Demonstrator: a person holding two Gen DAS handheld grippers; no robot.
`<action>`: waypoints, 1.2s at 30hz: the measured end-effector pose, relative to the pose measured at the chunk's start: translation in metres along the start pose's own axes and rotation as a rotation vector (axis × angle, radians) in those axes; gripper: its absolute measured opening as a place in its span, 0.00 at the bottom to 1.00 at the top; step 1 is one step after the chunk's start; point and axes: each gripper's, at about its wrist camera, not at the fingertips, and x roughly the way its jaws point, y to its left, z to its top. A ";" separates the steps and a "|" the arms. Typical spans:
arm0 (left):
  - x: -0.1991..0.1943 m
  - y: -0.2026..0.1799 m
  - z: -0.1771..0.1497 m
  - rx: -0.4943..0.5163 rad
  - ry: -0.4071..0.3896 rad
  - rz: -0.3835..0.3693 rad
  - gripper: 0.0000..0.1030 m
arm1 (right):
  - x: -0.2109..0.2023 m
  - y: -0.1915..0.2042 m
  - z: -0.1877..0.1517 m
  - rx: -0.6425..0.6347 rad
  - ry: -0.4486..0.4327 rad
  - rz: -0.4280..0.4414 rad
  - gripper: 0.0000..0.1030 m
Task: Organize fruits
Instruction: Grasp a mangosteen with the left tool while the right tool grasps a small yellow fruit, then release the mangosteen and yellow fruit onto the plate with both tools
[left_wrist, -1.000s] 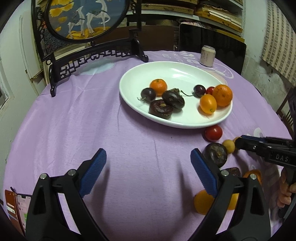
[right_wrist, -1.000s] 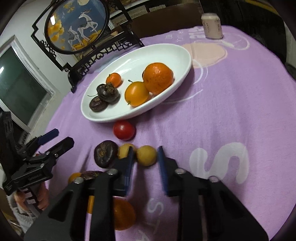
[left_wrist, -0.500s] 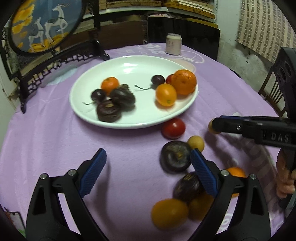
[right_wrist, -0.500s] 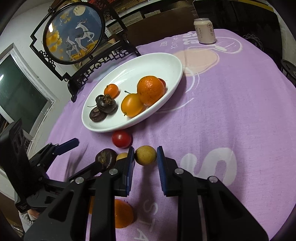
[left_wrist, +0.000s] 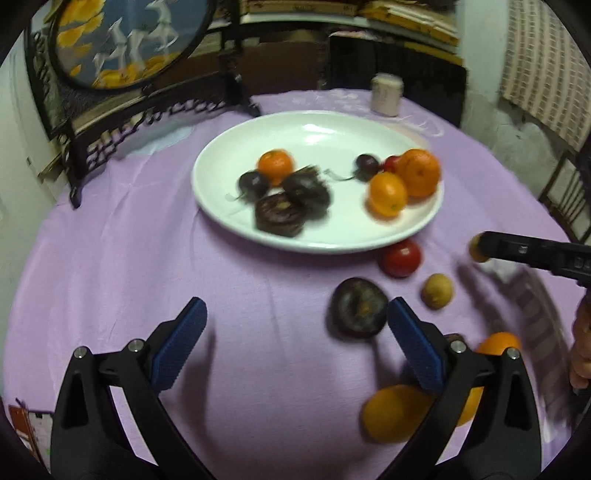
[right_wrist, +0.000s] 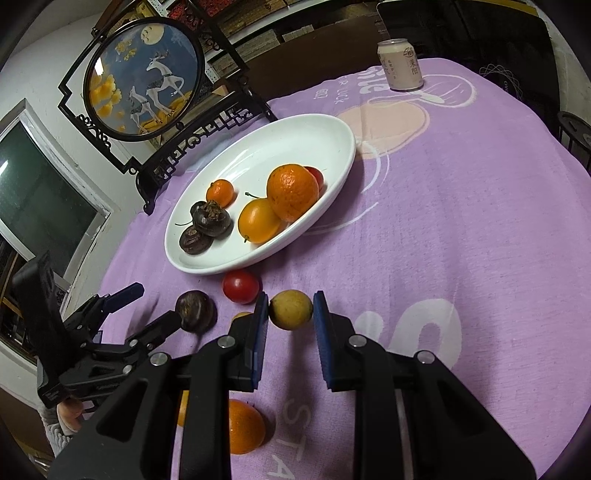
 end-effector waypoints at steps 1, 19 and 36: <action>0.000 -0.005 0.000 0.026 -0.009 0.015 0.97 | 0.000 0.000 0.000 0.001 -0.001 0.001 0.24; 0.020 -0.008 -0.002 0.014 0.075 -0.181 0.37 | -0.001 -0.002 0.000 0.016 -0.006 0.005 0.24; 0.022 0.031 0.090 -0.091 -0.043 -0.078 0.37 | 0.009 0.017 0.079 0.013 -0.073 0.013 0.24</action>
